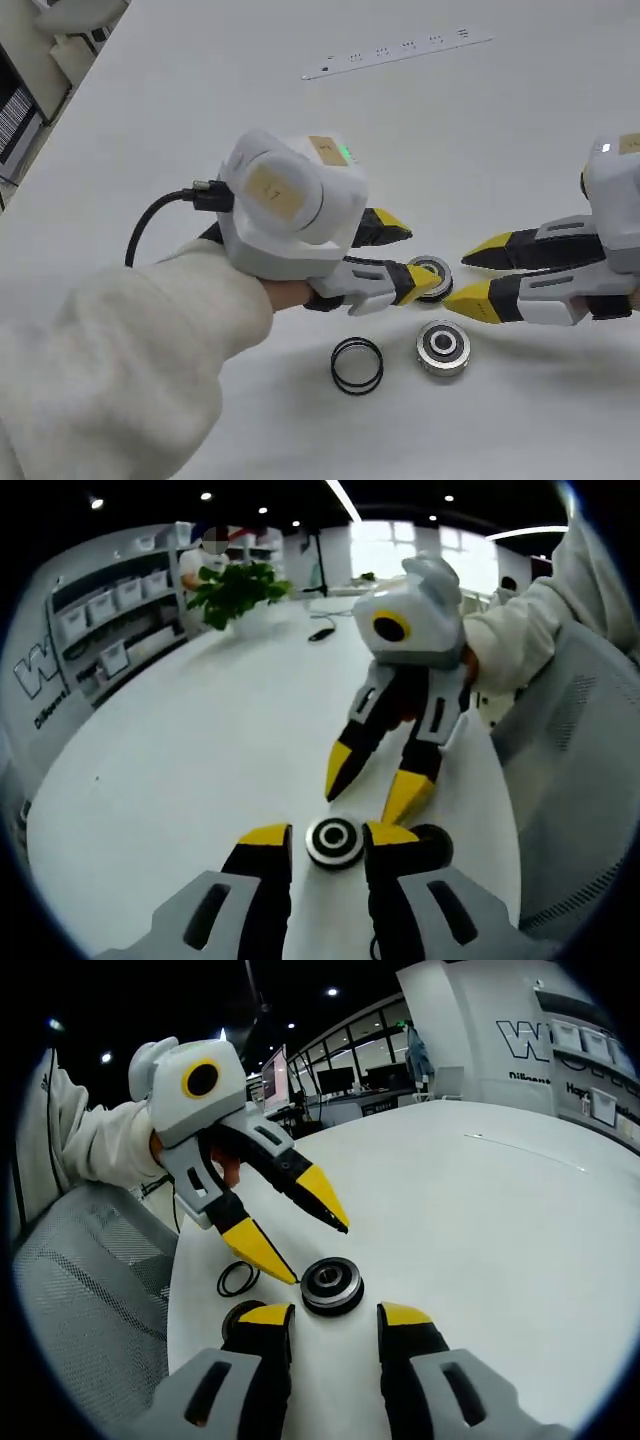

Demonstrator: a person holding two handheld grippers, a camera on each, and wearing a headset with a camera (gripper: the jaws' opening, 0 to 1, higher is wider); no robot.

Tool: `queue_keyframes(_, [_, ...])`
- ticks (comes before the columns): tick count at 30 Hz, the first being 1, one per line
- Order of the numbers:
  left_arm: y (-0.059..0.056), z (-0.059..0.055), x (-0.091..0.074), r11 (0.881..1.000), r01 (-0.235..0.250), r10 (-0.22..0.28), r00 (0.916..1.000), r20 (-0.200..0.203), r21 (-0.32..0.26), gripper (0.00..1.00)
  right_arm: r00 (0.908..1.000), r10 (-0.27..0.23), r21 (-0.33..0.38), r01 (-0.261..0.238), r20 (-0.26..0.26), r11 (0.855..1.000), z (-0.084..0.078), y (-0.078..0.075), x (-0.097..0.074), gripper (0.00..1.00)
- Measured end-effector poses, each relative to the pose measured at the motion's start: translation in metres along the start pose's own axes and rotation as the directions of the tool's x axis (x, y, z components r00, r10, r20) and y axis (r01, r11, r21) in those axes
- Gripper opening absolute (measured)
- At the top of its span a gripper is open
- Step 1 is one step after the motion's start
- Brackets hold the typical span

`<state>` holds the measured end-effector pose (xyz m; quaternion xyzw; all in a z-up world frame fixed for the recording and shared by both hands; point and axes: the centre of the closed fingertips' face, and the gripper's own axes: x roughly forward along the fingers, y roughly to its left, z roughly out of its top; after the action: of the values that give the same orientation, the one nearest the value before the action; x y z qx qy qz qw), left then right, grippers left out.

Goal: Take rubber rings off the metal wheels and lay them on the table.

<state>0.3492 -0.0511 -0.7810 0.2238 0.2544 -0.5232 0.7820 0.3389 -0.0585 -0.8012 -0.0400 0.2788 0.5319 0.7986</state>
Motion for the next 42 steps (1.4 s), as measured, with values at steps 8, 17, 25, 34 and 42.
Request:
queue_keyframes(8, [0.000,-0.007,0.004,0.999,-0.001,0.001,0.9999,-0.014,-0.034,0.23,1.0000,0.003,-0.019,-0.003,0.003,1.000,0.001,0.001,0.003,0.25])
queue_keyframes(17, [0.000,-0.013,0.007,0.999,0.005,-0.006,0.9998,-0.020,-0.046,0.20,1.0000,0.006,-0.032,-0.007,-0.006,0.999,-0.001,0.001,0.007,0.22])
queue_keyframes(25, [-0.004,-0.012,0.006,0.999,0.027,-0.027,0.9996,-0.003,-0.046,0.14,0.9997,0.007,-0.059,-0.008,-0.023,0.998,-0.003,0.000,0.010,0.18])
queue_keyframes(34, [-0.004,-0.012,0.005,0.997,0.021,-0.020,0.9998,0.007,-0.072,0.14,0.9993,0.005,-0.066,-0.007,-0.036,0.998,-0.004,0.000,0.010,0.15])
queue_keyframes(42, [-0.004,-0.012,0.006,0.997,0.015,-0.014,0.9999,0.007,-0.074,0.14,0.9986,-0.001,-0.085,-0.004,-0.052,0.996,-0.005,0.000,0.010,0.14])
